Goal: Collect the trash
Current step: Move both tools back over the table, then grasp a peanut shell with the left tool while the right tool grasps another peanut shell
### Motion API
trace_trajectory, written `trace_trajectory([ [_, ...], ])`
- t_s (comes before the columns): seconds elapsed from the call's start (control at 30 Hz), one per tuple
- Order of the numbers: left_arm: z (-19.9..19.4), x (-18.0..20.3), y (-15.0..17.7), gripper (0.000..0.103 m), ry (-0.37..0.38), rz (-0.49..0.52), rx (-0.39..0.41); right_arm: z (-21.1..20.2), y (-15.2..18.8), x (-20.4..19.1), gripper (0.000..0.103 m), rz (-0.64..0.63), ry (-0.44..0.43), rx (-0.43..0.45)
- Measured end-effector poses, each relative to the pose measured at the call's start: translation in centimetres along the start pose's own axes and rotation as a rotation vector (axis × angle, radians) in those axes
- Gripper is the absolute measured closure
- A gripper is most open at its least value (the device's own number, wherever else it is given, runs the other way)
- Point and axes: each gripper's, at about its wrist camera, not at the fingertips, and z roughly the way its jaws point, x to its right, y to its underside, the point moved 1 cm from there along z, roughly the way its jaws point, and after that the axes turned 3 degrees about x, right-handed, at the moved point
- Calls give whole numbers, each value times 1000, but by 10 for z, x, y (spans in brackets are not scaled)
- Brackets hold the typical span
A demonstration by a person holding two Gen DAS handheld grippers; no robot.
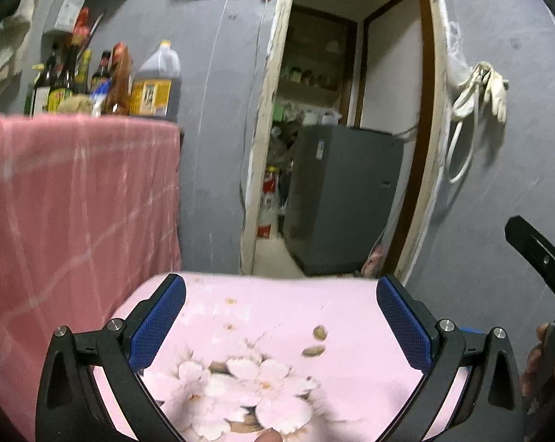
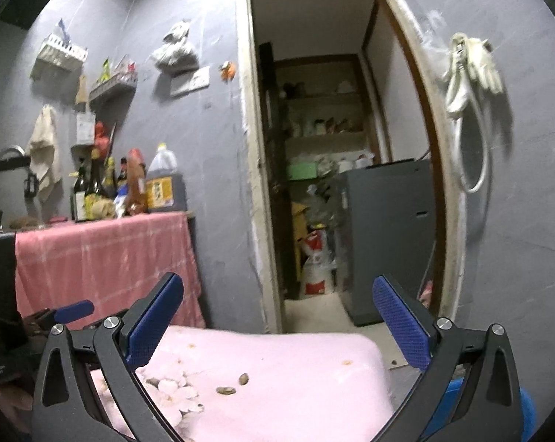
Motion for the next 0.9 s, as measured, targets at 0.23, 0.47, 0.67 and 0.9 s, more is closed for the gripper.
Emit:
trace_trajectory([
  [0.23, 29, -14, 27, 1, 1, -16, -111, 29, 31, 1, 0, 3, -20, -114],
  [0.47, 63, -10, 46, 2, 13, 14, -253, 60, 57, 16, 11, 26, -29, -259],
  [0.67, 88, 2, 58, 12, 52, 69, -359, 85, 75, 21, 31, 24, -39, -378],
  [0.9, 123, 6, 71, 39, 171, 12, -538, 100, 90, 26, 34, 24, -20, -460],
])
